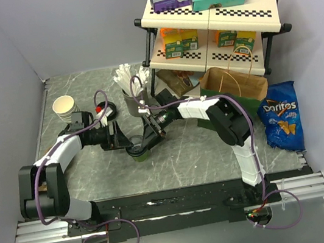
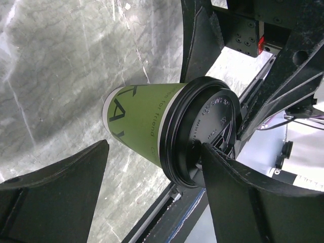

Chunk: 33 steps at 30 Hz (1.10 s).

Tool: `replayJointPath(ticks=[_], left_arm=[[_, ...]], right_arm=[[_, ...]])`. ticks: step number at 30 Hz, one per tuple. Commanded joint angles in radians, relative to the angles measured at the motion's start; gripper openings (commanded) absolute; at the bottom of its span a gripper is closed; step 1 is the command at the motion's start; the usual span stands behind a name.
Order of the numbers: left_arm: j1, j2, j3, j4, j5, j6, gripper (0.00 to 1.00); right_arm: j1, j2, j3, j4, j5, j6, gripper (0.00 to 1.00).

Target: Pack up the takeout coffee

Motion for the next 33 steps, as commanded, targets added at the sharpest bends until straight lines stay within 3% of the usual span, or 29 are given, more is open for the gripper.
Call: replayJointPath(ticks=[1, 23, 28, 33], left_arm=[[0.002, 0.032, 0.002, 0.053, -0.051, 0.007, 0.79], [0.012, 0.069, -0.04, 0.141, -0.014, -0.019, 0.78], [0.014, 0.065, -0.036, 0.135, 0.049, 0.016, 0.78], [0.014, 0.037, -0.02, 0.112, 0.142, 0.073, 0.8]], right_arm=[[0.012, -0.016, -0.039, 0.07, 0.104, -0.024, 0.77], [0.013, -0.043, -0.144, 0.209, 0.263, 0.038, 0.74], [0.01, -0.123, -0.217, 0.346, 0.278, 0.047, 0.79], [0.004, -0.125, -0.178, 0.369, 0.199, 0.113, 0.85]])
